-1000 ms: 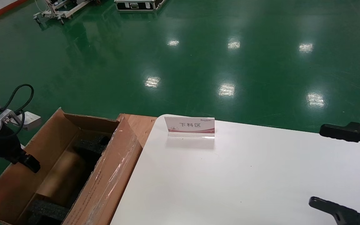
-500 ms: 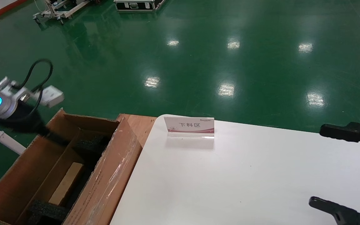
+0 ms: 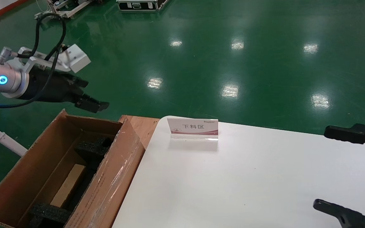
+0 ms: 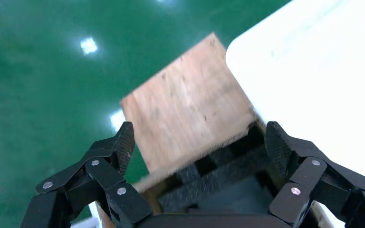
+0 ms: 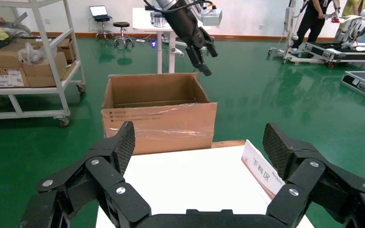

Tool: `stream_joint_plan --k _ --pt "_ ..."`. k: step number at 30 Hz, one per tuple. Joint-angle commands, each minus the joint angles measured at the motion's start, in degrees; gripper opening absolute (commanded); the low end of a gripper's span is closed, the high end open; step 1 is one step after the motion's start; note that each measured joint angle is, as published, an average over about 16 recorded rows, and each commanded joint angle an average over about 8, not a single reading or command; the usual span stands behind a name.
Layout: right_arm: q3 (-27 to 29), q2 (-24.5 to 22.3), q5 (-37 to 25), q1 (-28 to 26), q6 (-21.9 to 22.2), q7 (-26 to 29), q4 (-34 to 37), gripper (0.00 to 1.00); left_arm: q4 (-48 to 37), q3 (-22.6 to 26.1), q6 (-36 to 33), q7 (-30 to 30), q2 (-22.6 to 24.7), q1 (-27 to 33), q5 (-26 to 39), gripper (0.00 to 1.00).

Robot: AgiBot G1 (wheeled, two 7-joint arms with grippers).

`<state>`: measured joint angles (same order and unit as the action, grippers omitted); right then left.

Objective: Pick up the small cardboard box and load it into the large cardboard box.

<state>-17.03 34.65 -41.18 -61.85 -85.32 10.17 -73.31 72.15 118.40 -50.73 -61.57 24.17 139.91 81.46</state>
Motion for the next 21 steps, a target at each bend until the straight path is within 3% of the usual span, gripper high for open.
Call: stream_joint_plan --k 1,6,21 --pt "0.0 0.0 0.0 0.0 0.0 0.0 0.0 1.00 1.6 -0.1 1.1 0.1 -0.7 0.7 0.2 1.00" --pt "0.0 0.0 0.0 0.0 0.0 0.0 0.0 1.00 2.4 -6.1 -0.3 3.0 -0.4 -3.5 -1.9 1.00" --pt "0.0 0.0 0.0 0.0 0.0 0.0 0.0 1.00 2.2 -31.8 -9.6 15.8 2.6 -23.5 -11.9 1.00"
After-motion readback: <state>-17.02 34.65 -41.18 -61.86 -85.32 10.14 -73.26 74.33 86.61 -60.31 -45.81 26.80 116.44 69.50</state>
